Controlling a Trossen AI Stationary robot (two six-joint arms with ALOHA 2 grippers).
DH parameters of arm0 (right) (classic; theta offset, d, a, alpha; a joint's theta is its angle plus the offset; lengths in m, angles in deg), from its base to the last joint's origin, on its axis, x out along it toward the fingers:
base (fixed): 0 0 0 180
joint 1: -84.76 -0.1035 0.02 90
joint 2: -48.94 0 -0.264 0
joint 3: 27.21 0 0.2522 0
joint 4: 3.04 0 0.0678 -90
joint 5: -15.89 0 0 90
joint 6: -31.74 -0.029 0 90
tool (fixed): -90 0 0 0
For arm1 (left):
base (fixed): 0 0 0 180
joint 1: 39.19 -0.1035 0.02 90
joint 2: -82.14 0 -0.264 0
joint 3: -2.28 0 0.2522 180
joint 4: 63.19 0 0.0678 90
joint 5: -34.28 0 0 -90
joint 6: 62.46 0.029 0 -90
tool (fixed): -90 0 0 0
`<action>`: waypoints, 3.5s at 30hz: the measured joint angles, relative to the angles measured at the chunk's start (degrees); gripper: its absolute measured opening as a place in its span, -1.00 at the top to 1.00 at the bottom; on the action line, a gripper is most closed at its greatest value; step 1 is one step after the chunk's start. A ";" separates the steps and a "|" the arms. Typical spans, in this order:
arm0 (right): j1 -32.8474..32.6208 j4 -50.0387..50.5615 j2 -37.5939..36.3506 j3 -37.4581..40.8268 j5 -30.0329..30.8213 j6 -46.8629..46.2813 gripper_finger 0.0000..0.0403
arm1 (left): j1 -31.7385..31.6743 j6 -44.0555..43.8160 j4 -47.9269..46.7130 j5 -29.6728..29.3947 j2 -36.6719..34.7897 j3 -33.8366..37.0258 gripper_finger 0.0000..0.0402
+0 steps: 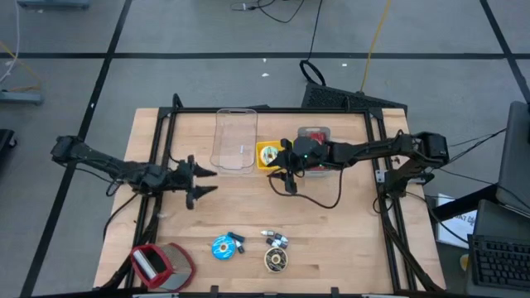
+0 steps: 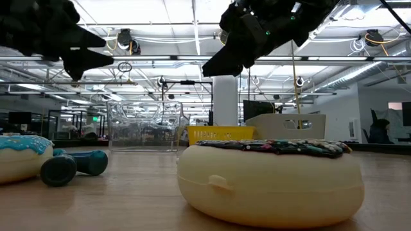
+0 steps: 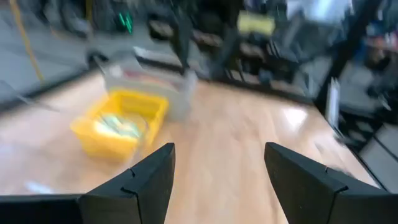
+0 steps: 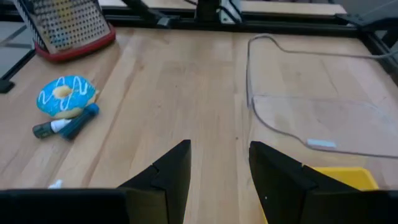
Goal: Pick & Place Food Item
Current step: Put the blue donut into the yellow bin
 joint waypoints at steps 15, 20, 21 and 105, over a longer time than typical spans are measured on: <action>1.64 -1.68 -0.81 -0.02 0.21 2.31 0.31 | 14.32 -23.35 -30.95 16.08 31.21 -20.63 -0.25; 1.64 -6.21 -0.85 0.00 0.15 6.32 0.33 | 16.45 -30.11 -23.70 19.99 39.24 -21.76 -0.25; 1.64 -6.31 -0.84 0.00 0.15 6.83 0.33 | 16.79 -30.79 -22.25 20.75 40.71 -22.25 -0.25; 3.50 -29.50 8.70 0.02 4.93 -18.19 -0.36 | -9.63 45.23 -1.32 -28.21 45.76 -30.08 0.85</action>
